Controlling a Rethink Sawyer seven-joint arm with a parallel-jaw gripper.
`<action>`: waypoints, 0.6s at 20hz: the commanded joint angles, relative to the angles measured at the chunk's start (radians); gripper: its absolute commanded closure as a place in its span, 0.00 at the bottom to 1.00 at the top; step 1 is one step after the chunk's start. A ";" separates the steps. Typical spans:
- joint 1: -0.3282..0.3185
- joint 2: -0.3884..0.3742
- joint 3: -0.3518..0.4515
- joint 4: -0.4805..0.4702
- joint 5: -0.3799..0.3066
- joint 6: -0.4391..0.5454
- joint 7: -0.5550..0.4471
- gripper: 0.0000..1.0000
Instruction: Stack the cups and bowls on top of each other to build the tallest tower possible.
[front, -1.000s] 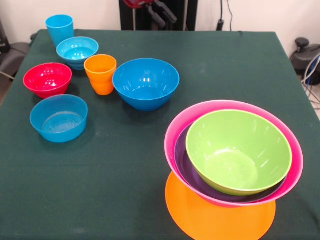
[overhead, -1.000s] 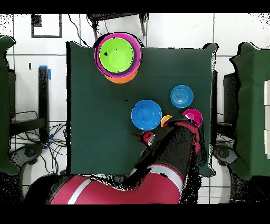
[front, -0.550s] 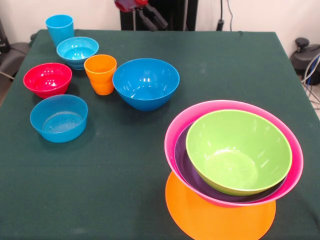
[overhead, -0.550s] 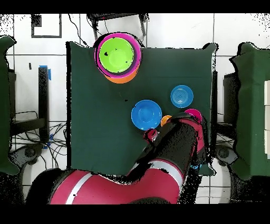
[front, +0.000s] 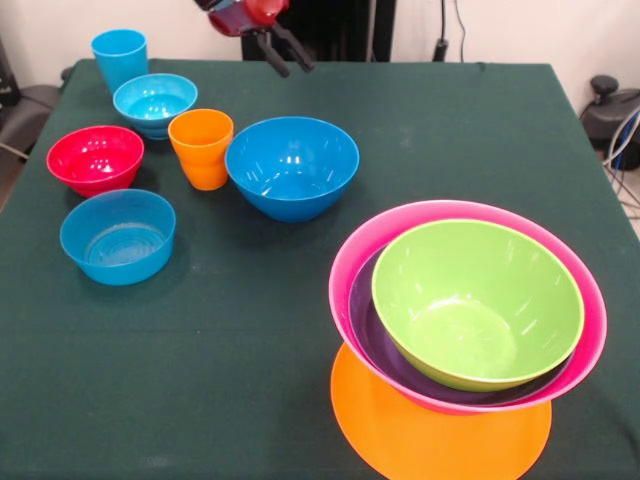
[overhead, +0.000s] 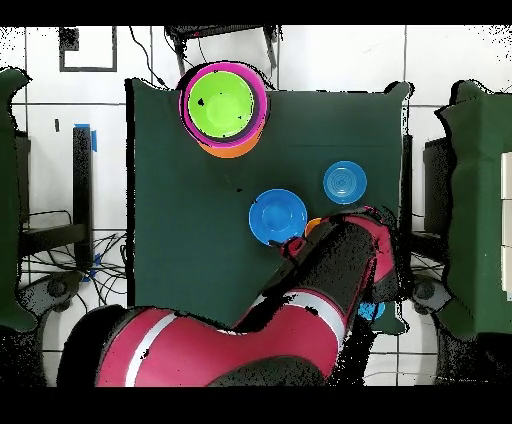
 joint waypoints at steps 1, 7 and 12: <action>0.005 0.074 0.058 -0.138 -0.054 0.116 -0.097 0.00; 0.038 0.125 0.038 -0.203 -0.051 0.137 -0.049 0.00; 0.070 0.156 0.008 -0.253 -0.048 0.135 0.014 0.00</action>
